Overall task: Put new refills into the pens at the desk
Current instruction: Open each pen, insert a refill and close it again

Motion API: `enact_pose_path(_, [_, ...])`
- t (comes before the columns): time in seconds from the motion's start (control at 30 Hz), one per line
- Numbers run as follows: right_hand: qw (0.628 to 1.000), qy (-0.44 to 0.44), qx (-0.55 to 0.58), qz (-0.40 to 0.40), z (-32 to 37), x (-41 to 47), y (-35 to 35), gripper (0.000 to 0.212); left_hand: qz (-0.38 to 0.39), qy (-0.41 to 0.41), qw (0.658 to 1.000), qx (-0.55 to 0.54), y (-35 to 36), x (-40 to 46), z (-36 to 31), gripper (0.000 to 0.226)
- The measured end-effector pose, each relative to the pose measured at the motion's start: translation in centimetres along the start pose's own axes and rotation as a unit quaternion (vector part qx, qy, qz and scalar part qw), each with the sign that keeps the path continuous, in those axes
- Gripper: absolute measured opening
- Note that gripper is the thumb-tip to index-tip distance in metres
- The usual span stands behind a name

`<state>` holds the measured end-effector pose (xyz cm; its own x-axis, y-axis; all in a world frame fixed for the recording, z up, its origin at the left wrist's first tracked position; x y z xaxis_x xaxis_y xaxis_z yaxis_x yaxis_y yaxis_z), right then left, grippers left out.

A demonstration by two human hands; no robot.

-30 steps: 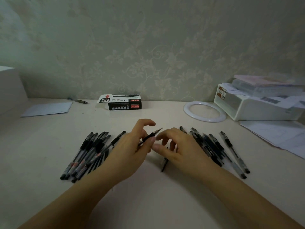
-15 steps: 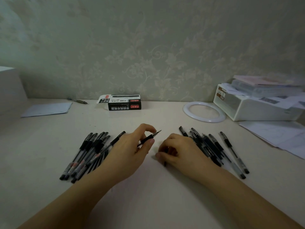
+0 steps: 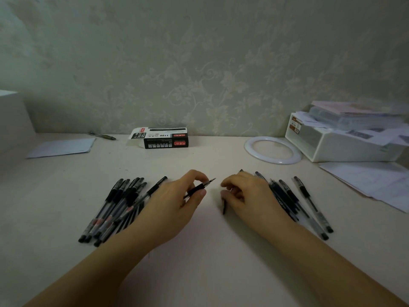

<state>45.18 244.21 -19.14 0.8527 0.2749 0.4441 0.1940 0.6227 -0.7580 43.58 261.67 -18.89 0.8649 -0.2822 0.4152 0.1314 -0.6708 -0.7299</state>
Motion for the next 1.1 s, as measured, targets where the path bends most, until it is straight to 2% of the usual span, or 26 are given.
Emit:
enact_pose_path(0.07, [0.998,0.019,0.039,-0.037,0.0,0.1,-0.6,0.018,-0.001,0.0,1.0,0.003,0.0,0.0,0.0,0.019])
enact_pose_path(0.13, [0.987,0.057,0.135,-0.063,0.0,0.1,-1.0,0.019,0.004,0.004,1.0,0.004,0.0,-0.1,0.0,0.021])
enact_pose_path(0.27, [0.918,0.102,0.38,-0.058,0.6,0.0,-0.5,0.016,0.022,0.005,1.0,-0.013,0.3,-0.2,-0.1,0.023])
enact_pose_path(0.43, [0.871,0.129,0.474,-0.019,1.1,-0.2,1.0,0.015,-0.001,-0.008,0.997,-0.075,0.3,0.0,-0.2,0.009])
enact_pose_path(0.53, [0.873,0.126,0.472,-0.019,1.0,-0.3,1.2,0.014,-0.015,-0.022,0.997,-0.079,0.2,0.1,0.0,0.012])
enact_pose_path(0.73, [0.921,0.078,0.383,0.012,1.4,-0.2,0.7,0.02,-0.021,-0.03,0.995,-0.089,-0.1,0.2,0.2,0.017])
enact_pose_path(1.1, [0.946,0.036,0.321,0.023,1.2,-0.2,0.7,0.011,0.005,-0.023,0.994,-0.109,0.0,0.2,0.1,0.023])
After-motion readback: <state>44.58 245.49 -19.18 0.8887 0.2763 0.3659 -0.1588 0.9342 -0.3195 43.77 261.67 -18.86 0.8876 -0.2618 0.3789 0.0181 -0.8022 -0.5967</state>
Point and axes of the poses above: each hand's wrist, its own x-axis towards the middle knuckle, its own y-axis out of the palm, z = x × y, the point moved 4 cm from there along x, towards the middle knuckle, and after that the axes turned 2 degrees about -y, right-handed, at the moved point
